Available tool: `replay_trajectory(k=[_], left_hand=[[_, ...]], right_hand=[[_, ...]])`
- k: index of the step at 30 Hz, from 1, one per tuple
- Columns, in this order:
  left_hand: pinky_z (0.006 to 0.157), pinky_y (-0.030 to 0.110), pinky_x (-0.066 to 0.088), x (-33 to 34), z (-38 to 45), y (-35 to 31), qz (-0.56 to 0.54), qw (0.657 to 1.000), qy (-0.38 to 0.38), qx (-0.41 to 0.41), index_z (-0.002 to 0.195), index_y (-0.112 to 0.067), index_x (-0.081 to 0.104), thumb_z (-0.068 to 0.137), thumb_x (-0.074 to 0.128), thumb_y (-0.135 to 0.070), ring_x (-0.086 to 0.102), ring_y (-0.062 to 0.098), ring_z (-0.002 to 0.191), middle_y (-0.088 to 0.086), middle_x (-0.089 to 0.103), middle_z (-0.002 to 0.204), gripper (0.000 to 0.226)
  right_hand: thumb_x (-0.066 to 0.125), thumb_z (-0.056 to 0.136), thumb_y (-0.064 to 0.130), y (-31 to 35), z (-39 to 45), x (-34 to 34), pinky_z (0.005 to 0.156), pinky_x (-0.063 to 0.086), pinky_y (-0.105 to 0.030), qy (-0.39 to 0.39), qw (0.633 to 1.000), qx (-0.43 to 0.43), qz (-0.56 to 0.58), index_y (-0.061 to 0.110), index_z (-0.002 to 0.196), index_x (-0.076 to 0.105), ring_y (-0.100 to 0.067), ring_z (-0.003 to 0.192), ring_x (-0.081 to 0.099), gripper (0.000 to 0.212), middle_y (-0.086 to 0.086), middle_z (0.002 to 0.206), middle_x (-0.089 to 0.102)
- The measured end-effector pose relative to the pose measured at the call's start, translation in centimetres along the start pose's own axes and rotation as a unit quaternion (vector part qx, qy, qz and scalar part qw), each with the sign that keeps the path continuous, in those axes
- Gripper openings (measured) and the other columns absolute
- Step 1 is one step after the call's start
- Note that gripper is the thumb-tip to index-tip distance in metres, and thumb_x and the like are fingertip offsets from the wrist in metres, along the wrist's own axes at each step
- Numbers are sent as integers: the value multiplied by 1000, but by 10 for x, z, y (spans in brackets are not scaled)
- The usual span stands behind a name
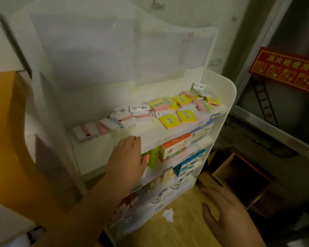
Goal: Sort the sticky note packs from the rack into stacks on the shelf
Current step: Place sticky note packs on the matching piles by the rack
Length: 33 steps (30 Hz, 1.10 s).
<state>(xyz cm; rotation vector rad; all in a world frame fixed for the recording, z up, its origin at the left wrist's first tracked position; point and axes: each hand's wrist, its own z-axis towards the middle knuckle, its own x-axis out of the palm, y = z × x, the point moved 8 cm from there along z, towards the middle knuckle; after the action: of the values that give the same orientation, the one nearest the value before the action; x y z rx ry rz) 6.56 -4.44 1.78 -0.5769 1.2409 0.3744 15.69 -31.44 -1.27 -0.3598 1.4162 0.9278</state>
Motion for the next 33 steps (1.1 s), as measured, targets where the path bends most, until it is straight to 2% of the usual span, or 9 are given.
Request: replay_trajectory(k=[3,6,10,16,20,23,26,29,33], left_hand=[[105,34,38,5,29,14,-6,999,-22,-37,144,-16,37,92,50,-40,42,21,128,4,46,142,59],[106,34,39,8,49,32,4,997,-35,-64,143,-15,39,92,49,-40,42,21,127,5,47,140,58],[105,34,40,7,61,58,-4,995,-36,-95,142,-15,37,92,48,-39,42,20,126,4,46,139,57],[93,37,50,2,51,89,38,987,-50,-146,127,-7,57,76,74,-25,58,27,111,12,60,123,57],[84,33,53,-12,40,101,85,979,-95,-156,116,-5,65,56,85,-8,61,26,101,11,66,111,63],[89,35,53,-18,33,107,116,972,-99,-180,119,-6,64,55,84,-3,62,27,106,11,66,115,67],[94,41,50,-12,34,112,134,969,-64,-196,125,-4,60,59,80,-1,60,32,112,15,63,122,69],[98,45,49,-5,43,116,148,967,-5,-209,133,-8,54,63,77,-9,54,33,121,14,58,130,73],[96,43,50,-1,65,116,171,965,19,-197,131,-9,55,58,80,-4,53,33,123,13,58,129,77]], right_hand=[[78,77,31,12,54,3,90,56,-33,10,999,-49,-1,34,118,66,-9,109,61,43,14,120,64],[75,82,29,40,111,5,89,55,-29,-1,992,-126,1,30,118,64,-8,105,60,37,14,116,63],[69,87,27,75,183,23,96,48,-32,-15,983,-184,10,22,120,65,-20,111,59,33,2,120,65],[69,82,32,133,267,65,95,52,-40,32,958,-284,11,14,126,61,-27,111,58,48,-6,123,61],[70,82,36,168,303,89,103,44,-42,80,936,-342,-19,17,137,49,-26,123,50,62,-4,137,51],[60,88,36,187,318,104,102,40,-36,93,919,-382,-36,23,134,48,-20,125,46,50,1,139,47],[56,90,27,198,329,113,94,44,-32,88,906,-415,2,21,125,56,-19,116,51,35,0,128,56],[62,86,19,198,339,109,84,49,-34,43,904,-422,45,17,110,64,-22,100,59,24,-2,111,64],[68,75,11,184,344,73,74,45,-33,-104,876,-454,126,12,93,66,-25,83,58,18,-6,92,64]])
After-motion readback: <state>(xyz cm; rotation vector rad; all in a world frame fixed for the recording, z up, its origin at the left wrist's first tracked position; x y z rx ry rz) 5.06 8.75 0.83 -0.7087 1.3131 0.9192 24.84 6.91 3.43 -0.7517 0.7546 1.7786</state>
